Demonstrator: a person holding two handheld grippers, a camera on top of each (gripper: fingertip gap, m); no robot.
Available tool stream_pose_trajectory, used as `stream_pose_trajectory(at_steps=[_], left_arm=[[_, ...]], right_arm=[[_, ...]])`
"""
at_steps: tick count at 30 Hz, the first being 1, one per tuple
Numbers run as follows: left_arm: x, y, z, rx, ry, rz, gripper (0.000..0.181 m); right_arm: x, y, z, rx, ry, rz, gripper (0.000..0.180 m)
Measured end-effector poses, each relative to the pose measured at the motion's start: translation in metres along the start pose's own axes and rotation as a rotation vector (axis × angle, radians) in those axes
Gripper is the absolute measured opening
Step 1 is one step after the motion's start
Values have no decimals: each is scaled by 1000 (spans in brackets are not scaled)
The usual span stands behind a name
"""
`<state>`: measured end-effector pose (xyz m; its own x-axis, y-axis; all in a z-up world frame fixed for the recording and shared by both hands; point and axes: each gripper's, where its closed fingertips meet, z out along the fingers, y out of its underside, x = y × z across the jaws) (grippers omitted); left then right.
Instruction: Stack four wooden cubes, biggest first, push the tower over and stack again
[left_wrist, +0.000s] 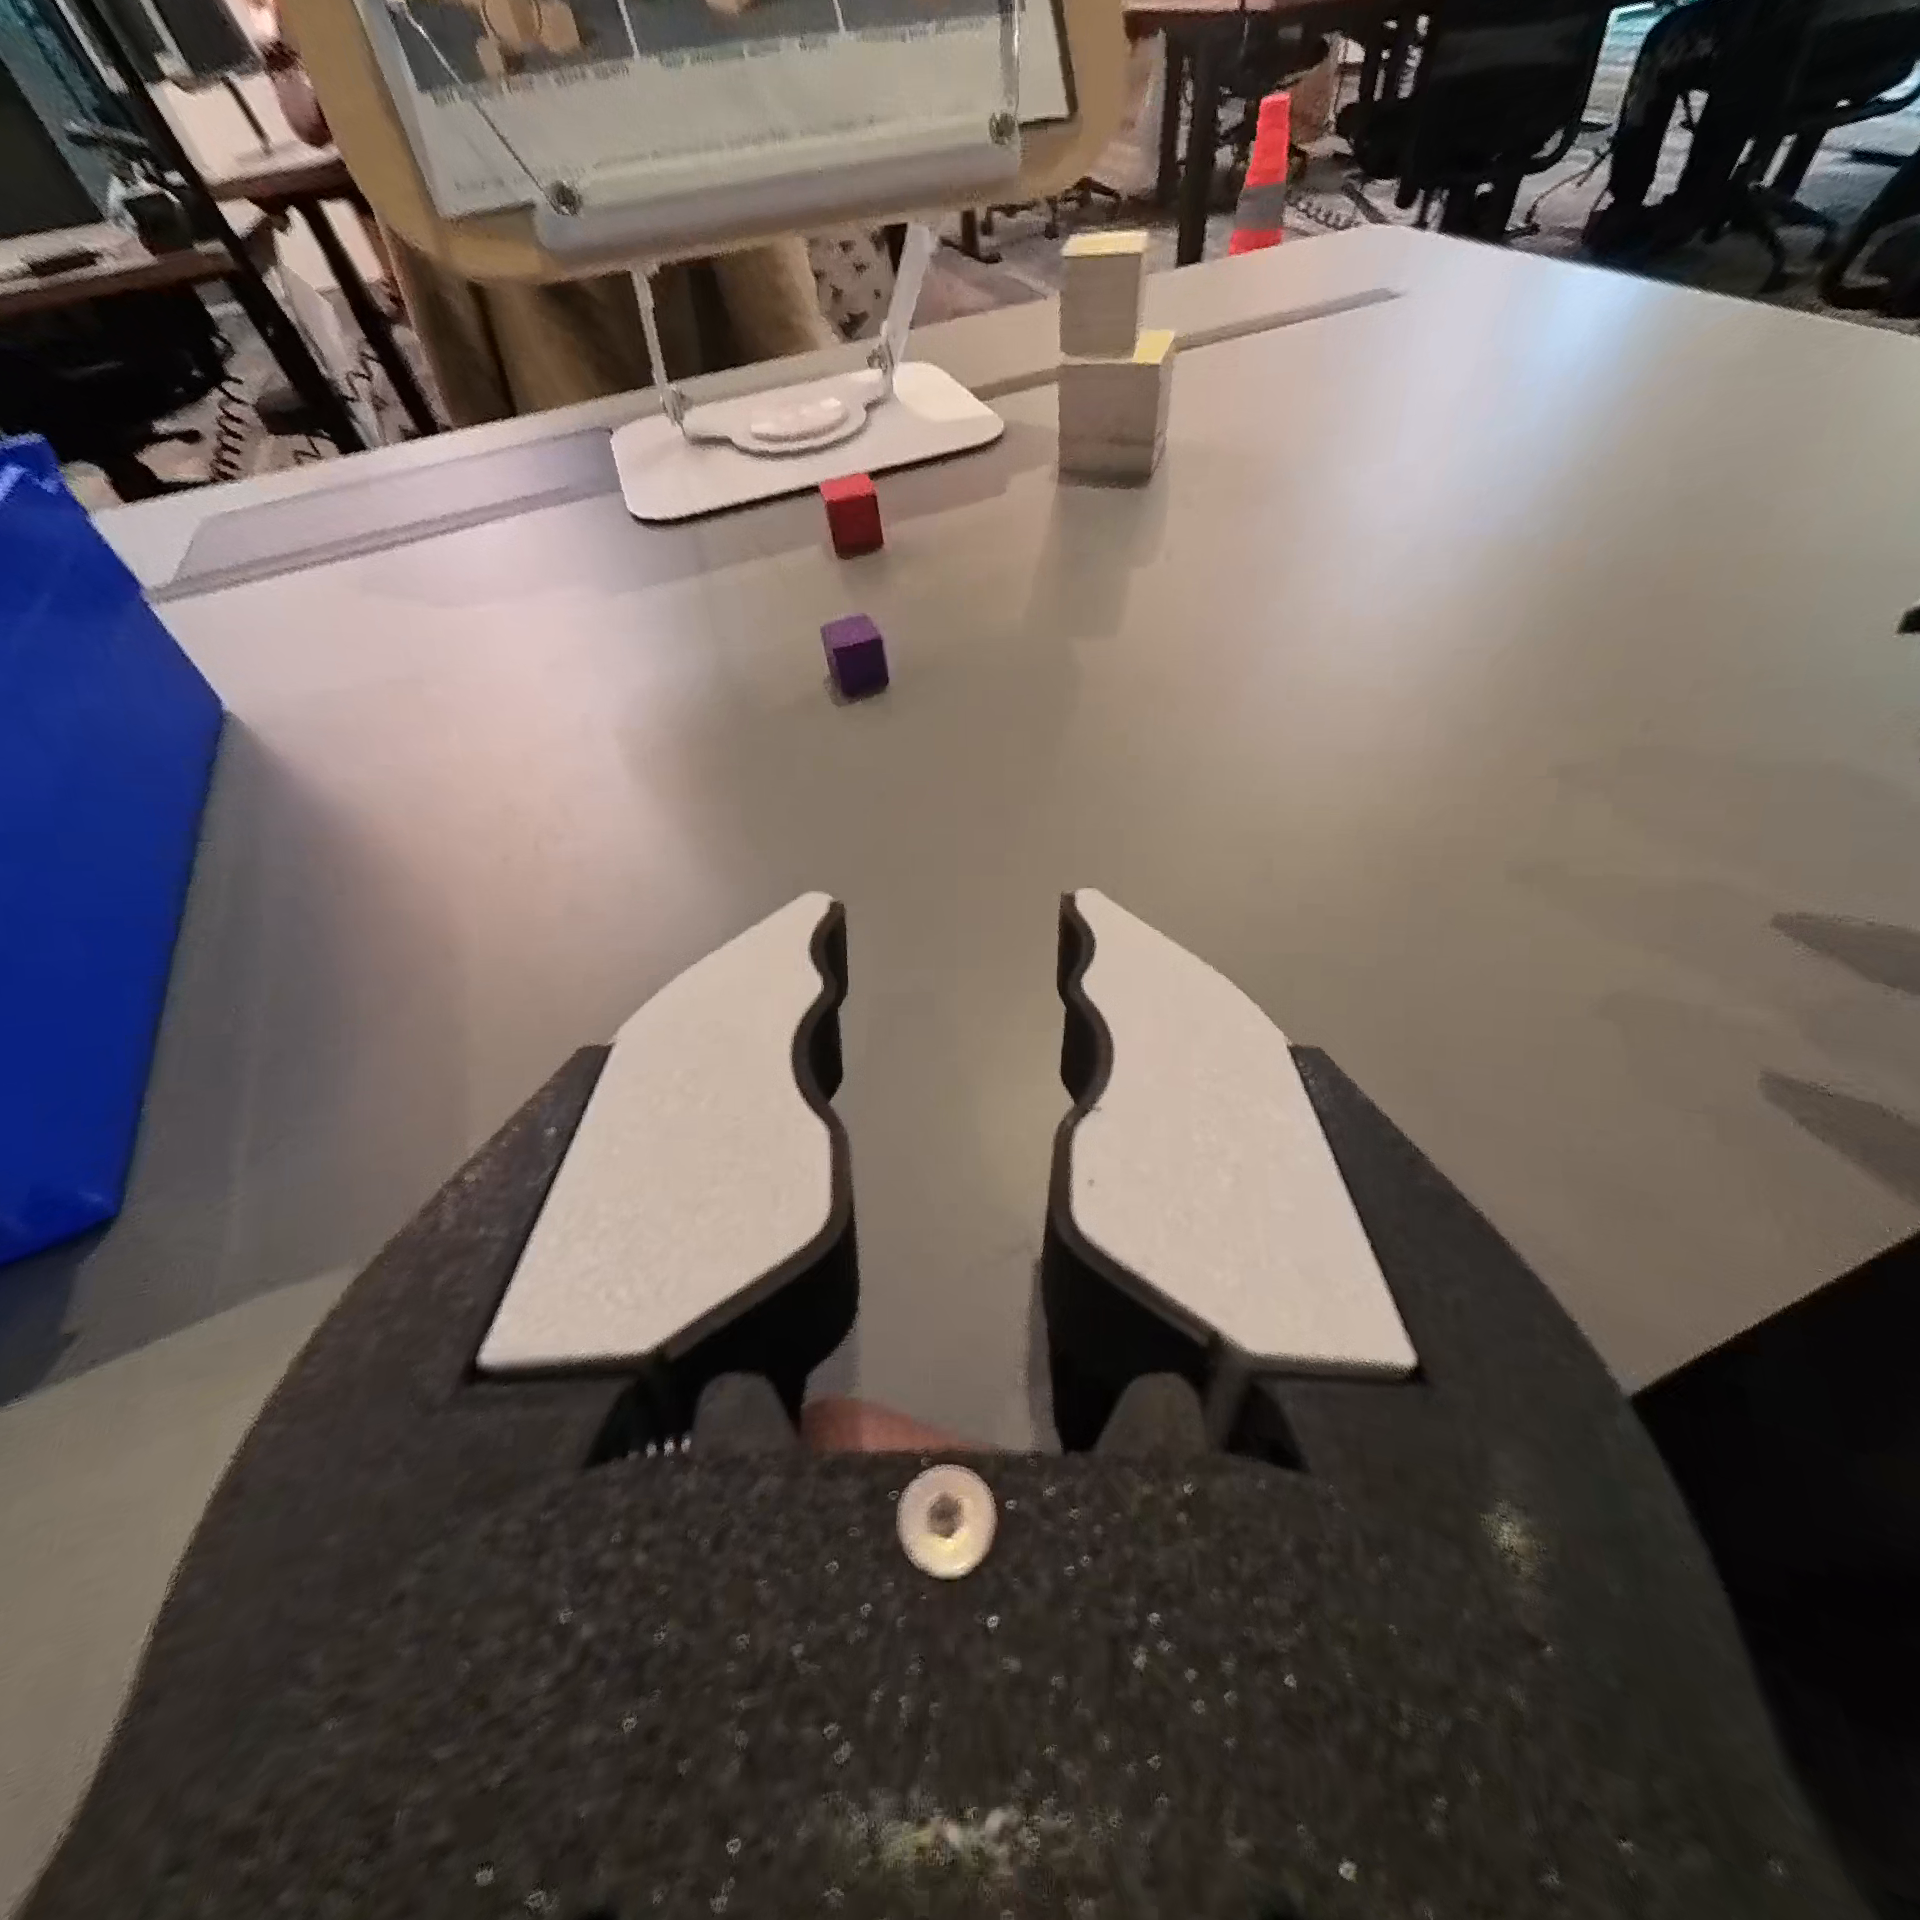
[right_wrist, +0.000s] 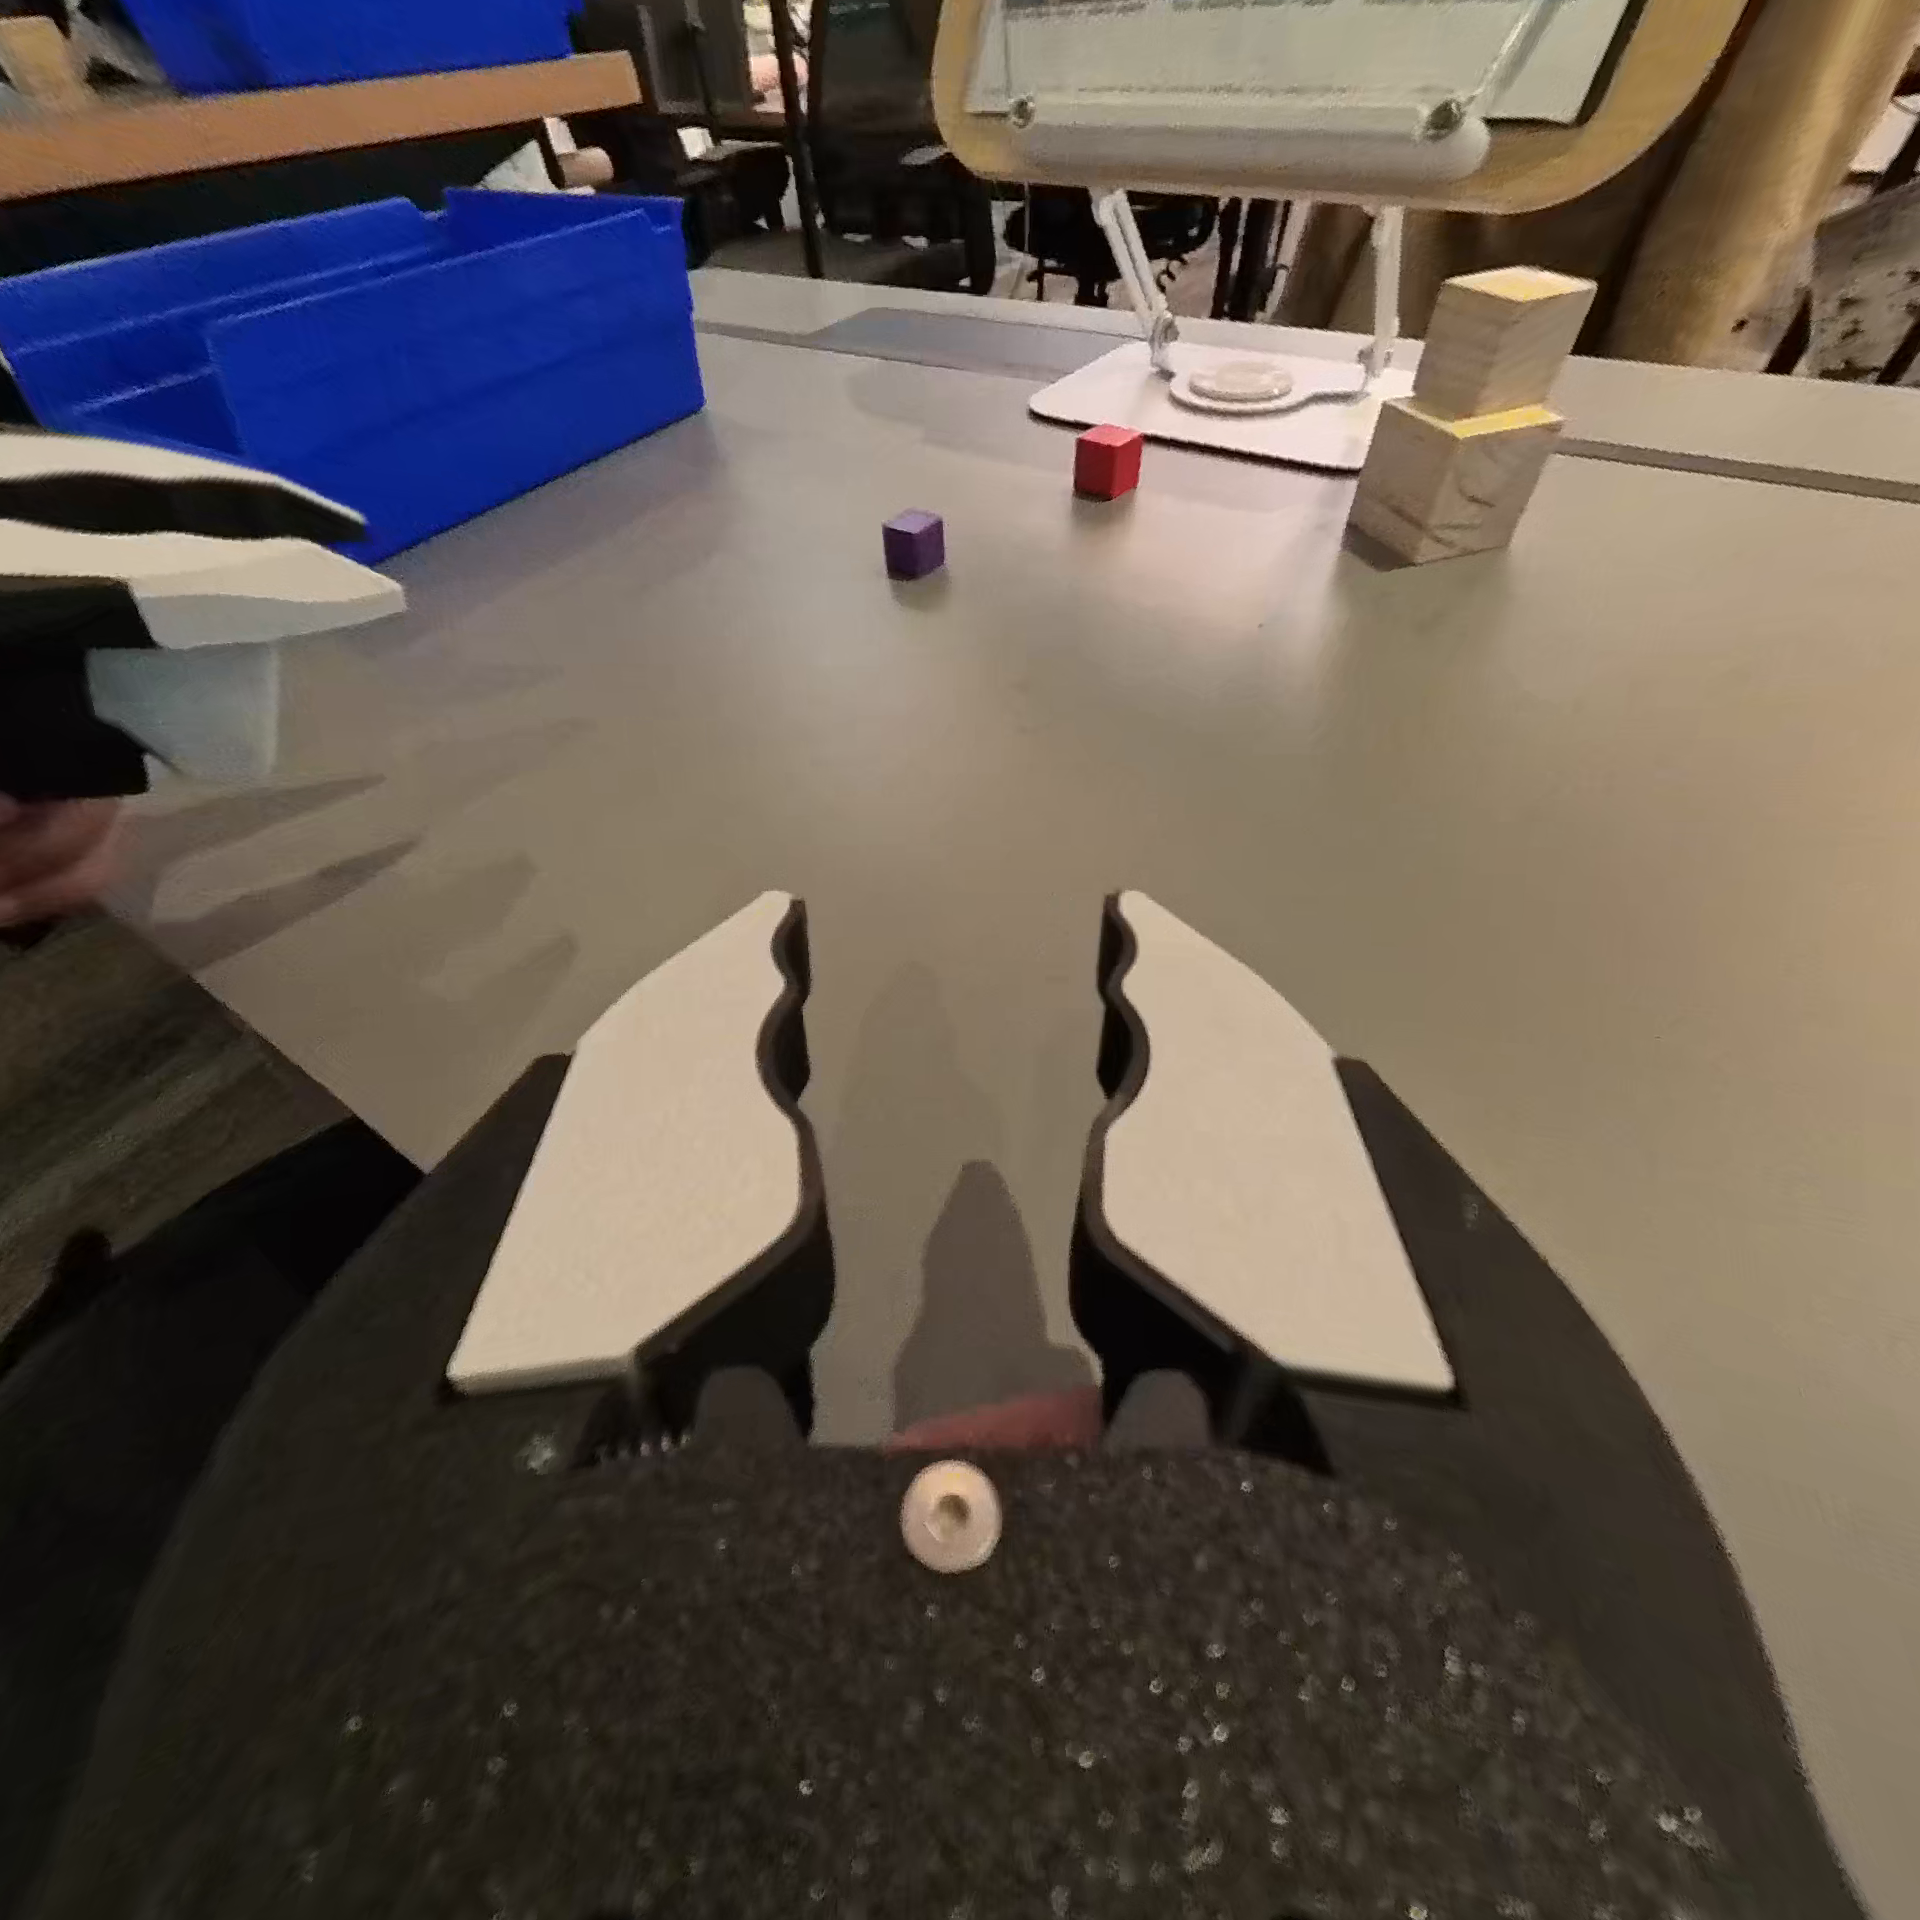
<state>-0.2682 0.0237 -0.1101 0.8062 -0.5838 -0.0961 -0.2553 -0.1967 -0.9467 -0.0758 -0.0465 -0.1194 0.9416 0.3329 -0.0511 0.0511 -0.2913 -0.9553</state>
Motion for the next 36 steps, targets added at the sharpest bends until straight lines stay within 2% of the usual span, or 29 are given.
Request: stream_pose_trajectory(at_steps=[4,10,36], left_arm=[[-4,2,-1,7,-49,7,40],[-5,10,3,-27,-21,-58,41],[10,15,5,-71,36,-14,42]], right_arm=[[2,9,3,-47,25,-21,57],[9,8,2,-33,42,-23,56],[6,12,4,-55,43,-71,52]])
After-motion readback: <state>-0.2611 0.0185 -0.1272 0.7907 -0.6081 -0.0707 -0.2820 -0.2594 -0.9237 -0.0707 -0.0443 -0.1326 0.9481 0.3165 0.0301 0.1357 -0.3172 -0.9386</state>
